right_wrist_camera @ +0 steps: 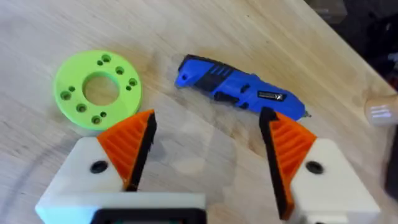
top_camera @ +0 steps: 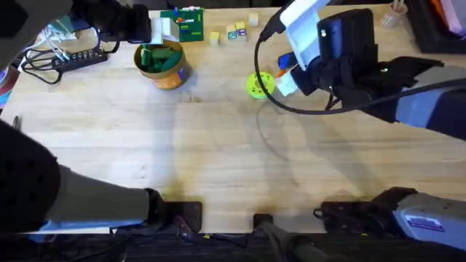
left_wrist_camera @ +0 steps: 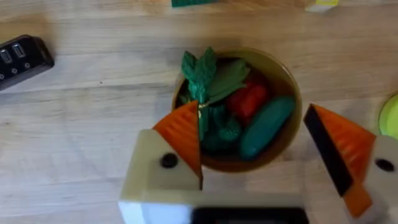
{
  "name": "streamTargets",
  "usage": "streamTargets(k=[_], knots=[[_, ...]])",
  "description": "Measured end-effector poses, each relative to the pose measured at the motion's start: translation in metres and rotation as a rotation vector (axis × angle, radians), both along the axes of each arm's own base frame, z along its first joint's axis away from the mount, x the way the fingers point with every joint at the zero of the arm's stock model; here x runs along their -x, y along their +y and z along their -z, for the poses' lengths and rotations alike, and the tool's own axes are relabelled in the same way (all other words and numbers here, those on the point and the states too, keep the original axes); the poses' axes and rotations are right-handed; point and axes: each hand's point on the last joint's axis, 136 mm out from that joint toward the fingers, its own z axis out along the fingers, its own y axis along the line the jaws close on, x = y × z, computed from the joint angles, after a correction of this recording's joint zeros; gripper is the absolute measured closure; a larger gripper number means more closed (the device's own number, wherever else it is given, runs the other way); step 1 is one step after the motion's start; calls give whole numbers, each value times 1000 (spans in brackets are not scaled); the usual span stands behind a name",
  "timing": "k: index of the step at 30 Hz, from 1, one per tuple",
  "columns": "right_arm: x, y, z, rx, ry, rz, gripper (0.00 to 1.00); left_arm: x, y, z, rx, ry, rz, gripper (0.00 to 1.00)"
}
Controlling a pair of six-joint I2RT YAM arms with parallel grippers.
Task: Pick up the gripper from the table and insert it into the empty holder that is missing its gripper. Then pick up a screw, insert it into the mounting hole, and use the screwdriver to tighten it. Finally, clean up the table by picking up the vegetable and placing it into the bucket.
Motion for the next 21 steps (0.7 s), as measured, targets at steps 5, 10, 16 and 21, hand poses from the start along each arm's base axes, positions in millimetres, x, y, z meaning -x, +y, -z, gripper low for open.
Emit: streamTargets(k=[5, 10, 16, 21], knots=[[8, -4, -22, -120, -26, 78, 10, 24, -3, -24, -26, 0, 37, 7], [45, -17, -38, -144, 83, 109, 10, 64, -9, -67, -58, -37, 76, 6], [78, -31, -77, -134, 214, 158, 10, 132, -19, -101, -68, -38, 91, 6], [104, -44, -114, -128, 278, 197, 11, 173, -25, -122, -78, -87, 93, 6]])
